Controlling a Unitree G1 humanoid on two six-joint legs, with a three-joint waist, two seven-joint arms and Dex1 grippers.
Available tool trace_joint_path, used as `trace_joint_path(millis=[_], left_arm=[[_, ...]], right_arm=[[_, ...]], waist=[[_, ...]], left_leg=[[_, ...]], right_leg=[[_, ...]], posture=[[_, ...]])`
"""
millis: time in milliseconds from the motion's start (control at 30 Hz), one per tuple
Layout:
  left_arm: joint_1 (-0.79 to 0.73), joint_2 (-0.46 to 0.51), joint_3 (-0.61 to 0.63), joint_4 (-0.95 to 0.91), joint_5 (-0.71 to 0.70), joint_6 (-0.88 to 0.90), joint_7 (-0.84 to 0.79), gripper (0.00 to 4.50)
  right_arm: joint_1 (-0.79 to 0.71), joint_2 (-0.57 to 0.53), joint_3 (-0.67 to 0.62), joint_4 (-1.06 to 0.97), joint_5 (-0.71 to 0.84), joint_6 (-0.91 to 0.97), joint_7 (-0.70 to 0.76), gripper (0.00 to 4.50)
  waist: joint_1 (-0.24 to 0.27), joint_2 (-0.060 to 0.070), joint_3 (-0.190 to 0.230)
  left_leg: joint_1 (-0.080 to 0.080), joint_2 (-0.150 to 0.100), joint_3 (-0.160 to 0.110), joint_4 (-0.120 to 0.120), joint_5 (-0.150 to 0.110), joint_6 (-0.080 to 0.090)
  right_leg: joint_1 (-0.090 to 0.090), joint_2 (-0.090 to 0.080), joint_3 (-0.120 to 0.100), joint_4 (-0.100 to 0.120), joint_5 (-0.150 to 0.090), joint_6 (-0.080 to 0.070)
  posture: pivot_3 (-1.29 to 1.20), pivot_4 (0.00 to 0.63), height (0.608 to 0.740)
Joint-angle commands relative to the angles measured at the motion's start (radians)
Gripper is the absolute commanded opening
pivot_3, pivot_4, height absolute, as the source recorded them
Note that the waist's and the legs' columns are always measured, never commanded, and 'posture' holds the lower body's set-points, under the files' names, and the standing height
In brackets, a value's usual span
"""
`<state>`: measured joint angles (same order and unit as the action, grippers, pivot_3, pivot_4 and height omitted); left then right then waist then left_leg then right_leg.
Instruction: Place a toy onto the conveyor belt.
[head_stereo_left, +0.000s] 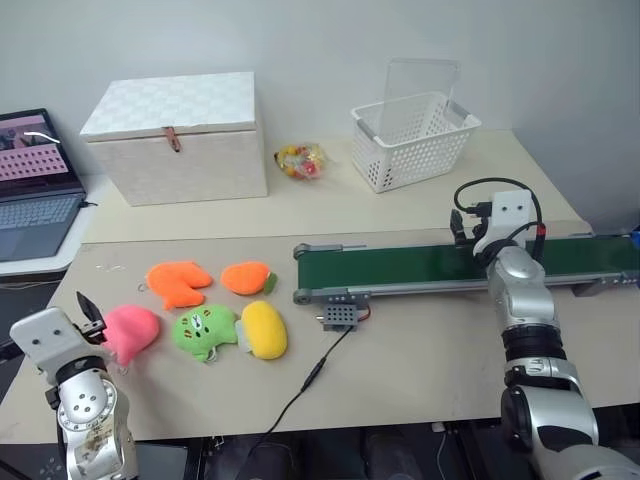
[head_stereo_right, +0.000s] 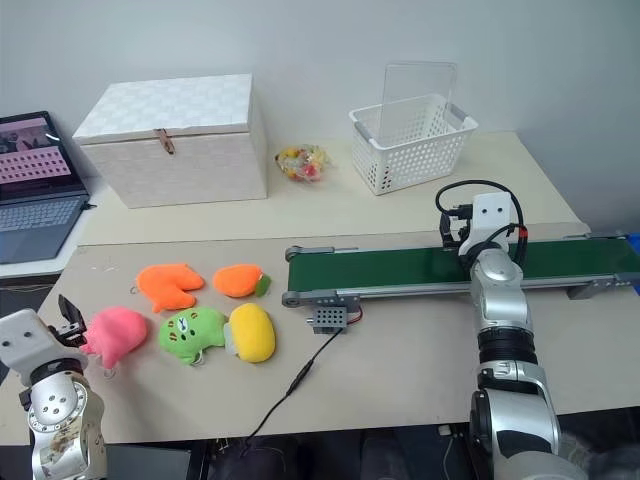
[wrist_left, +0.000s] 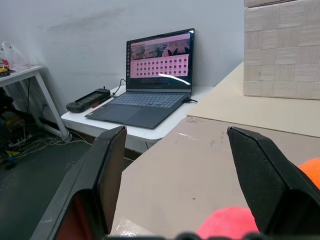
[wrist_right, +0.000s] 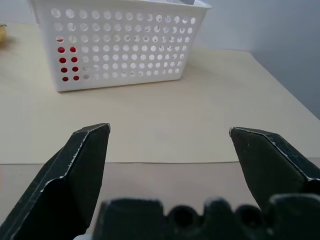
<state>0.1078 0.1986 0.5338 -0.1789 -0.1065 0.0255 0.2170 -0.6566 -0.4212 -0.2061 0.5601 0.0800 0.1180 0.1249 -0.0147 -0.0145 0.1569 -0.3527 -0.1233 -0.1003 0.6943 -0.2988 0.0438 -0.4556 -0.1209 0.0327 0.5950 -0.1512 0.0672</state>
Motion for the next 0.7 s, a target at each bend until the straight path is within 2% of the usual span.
trace_joint_path(millis=[33, 133, 267, 400, 500, 600, 700], left_arm=[[-0.018, 0.021, -0.005, -0.030, 0.011, 0.002, -0.012, 3.42], [-0.046, 0.017, -0.001, -0.005, -0.015, 0.005, -0.018, 3.42], [-0.051, 0.015, -0.002, 0.004, -0.013, 0.000, -0.026, 3.42], [-0.053, 0.008, -0.014, 0.012, -0.007, -0.004, -0.031, 3.42], [-0.050, 0.008, -0.022, 0.010, 0.002, -0.007, -0.034, 3.42], [-0.046, 0.009, -0.023, 0.006, 0.001, -0.006, -0.035, 3.42], [-0.036, 0.007, -0.008, -0.011, -0.017, -0.016, -0.039, 3.42]], right_arm=[[-0.022, -0.005, -0.011, -0.022, 0.001, -0.029, -0.009, 4.50], [-0.027, 0.004, -0.005, -0.042, 0.011, -0.011, 0.005, 4.50], [-0.031, 0.019, 0.029, -0.126, 0.067, 0.011, 0.143, 4.50], [0.076, -0.012, 0.190, -0.497, 0.270, 0.150, 0.560, 4.50], [0.168, -0.099, 0.259, -0.746, 0.432, 0.261, 0.790, 4.50], [0.225, -0.185, 0.291, -0.872, 0.510, 0.312, 0.938, 4.50], [0.221, -0.205, 0.295, -0.881, 0.524, 0.333, 0.964, 4.50]], waist=[[0.001, 0.000, 0.000], [0.001, 0.000, 0.000], [-0.005, 0.000, 0.000], [-0.007, 0.000, 0.000], [0.000, 0.000, 0.000], [0.012, -0.001, 0.000], [0.018, -0.002, 0.000]], left_leg=[[0.000, 0.000, 0.000, 0.000, 0.000, 0.000], [0.000, 0.000, 0.000, 0.000, 0.000, 0.000], [0.000, 0.000, 0.000, 0.000, 0.000, 0.000], [-0.001, 0.002, 0.000, 0.000, -0.001, -0.001], [-0.001, 0.007, 0.000, 0.001, -0.004, -0.002], [-0.001, 0.008, 0.000, 0.002, -0.006, -0.002], [-0.001, 0.007, 0.000, 0.003, -0.007, -0.001]], right_leg=[[0.000, 0.000, 0.000, 0.000, 0.000, 0.000], [0.000, 0.000, 0.000, 0.000, 0.000, 0.000], [0.000, 0.000, 0.000, 0.000, 0.000, 0.000], [-0.001, 0.002, 0.001, 0.000, 0.000, 0.000], [-0.001, 0.007, 0.001, -0.001, 0.000, 0.000], [-0.001, 0.008, -0.001, -0.002, 0.000, 0.000], [0.000, 0.007, 0.000, -0.003, 0.000, 0.000]], posture=[[0.00, 0.150, 0.740], [0.00, 0.150, 0.740], [0.00, 0.150, 0.740], [0.00, 0.150, 0.740], [0.00, 0.150, 0.740], [0.00, 0.150, 0.740], [0.00, 0.150, 0.740]])
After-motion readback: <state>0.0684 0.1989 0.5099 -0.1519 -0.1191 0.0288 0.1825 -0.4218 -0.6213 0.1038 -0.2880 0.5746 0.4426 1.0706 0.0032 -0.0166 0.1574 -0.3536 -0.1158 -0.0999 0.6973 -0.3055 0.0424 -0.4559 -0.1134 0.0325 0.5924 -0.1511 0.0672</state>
